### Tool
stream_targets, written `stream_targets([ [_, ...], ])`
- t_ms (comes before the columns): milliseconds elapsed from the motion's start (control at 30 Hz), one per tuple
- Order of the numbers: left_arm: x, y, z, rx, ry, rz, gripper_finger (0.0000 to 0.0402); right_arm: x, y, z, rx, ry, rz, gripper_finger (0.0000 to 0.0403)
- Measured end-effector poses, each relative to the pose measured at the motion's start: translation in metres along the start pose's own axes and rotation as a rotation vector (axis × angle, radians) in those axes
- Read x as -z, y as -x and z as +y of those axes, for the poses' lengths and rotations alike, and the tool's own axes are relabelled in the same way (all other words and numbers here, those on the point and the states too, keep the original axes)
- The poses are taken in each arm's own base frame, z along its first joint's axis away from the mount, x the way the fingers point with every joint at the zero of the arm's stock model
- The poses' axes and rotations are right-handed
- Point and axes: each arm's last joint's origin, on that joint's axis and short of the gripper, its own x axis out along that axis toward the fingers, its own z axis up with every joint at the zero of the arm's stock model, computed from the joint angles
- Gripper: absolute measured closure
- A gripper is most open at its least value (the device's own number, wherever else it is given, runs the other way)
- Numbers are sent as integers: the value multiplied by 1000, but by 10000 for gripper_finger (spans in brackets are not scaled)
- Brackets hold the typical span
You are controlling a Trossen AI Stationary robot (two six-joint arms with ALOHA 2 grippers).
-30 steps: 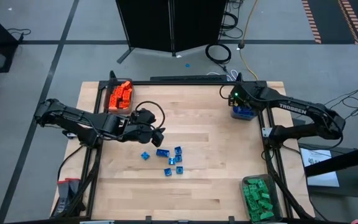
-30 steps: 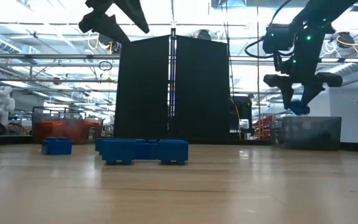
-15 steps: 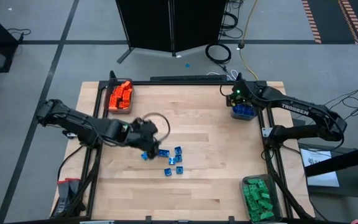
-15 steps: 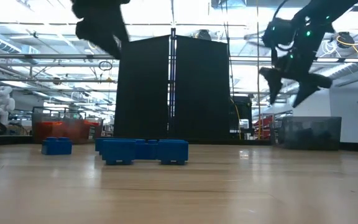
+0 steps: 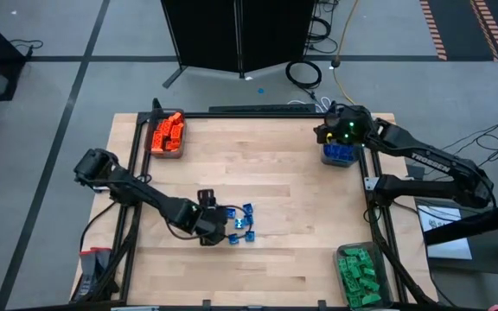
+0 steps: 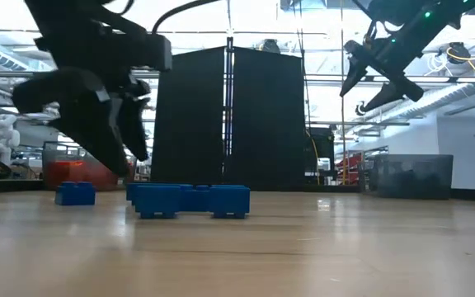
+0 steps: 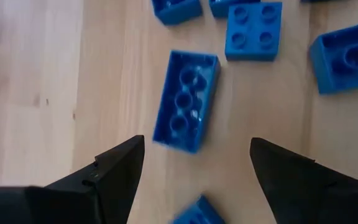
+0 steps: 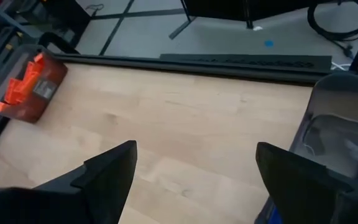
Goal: Sort blocks
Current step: Put the blue game piece into the top right black bin
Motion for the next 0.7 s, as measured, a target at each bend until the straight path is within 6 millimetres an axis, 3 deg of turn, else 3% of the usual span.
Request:
stream_targets([
  [167,-9,-8,9,1,-96,-32,105,-1,5,0,-15,-1,-17,79],
  [333,-19,-19,31,147,-114,-18,105,-1,6,0,-21,19,-15,79],
  [700,-14,-33,54,227,-177,28,105,0,6,1,-56,41,15,78],
])
